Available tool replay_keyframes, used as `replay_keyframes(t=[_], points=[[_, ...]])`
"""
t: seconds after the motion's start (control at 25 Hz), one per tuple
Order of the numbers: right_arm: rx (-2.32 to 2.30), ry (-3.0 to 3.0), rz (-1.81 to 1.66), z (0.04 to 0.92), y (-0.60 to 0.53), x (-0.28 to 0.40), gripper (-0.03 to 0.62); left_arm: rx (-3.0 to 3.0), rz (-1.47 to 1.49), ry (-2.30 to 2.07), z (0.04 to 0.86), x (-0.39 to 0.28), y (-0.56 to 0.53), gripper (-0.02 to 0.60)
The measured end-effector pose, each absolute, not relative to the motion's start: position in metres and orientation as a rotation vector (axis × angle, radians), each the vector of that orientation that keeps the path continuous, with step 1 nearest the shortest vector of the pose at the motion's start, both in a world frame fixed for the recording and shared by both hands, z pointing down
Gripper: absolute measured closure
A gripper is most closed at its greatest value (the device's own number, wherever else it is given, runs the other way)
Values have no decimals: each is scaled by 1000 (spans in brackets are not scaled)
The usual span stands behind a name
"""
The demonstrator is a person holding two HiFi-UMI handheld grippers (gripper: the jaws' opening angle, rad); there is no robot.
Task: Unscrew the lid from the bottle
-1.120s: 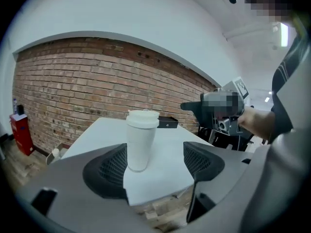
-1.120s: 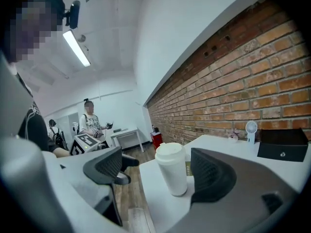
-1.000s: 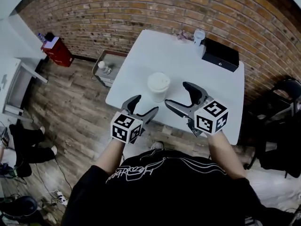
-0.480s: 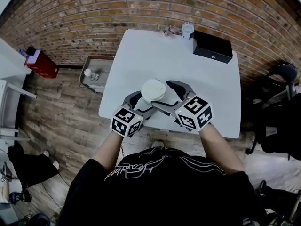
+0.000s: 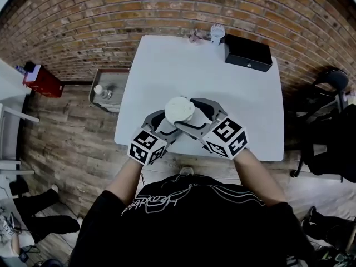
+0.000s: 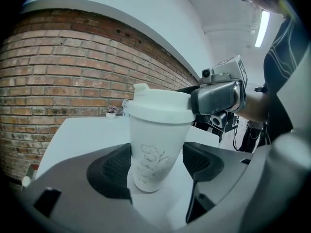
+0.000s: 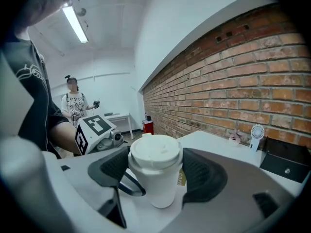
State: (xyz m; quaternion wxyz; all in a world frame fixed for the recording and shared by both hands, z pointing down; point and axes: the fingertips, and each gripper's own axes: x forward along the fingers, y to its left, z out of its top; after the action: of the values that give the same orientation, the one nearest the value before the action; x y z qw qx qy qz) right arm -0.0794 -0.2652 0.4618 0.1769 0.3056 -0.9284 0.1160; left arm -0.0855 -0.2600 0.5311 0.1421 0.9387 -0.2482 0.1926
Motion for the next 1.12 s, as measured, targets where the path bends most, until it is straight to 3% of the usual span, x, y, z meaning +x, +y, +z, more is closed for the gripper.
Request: replay_keyframes(t=[0.64, 1.12], points=[[719, -2605, 283, 461, -266, -83, 255, 2705, 565, -733, 530, -88, -260, 232], [94, -2569, 142, 467, -264, -85, 256, 2666, 676, -752, 533, -87, -258, 232]])
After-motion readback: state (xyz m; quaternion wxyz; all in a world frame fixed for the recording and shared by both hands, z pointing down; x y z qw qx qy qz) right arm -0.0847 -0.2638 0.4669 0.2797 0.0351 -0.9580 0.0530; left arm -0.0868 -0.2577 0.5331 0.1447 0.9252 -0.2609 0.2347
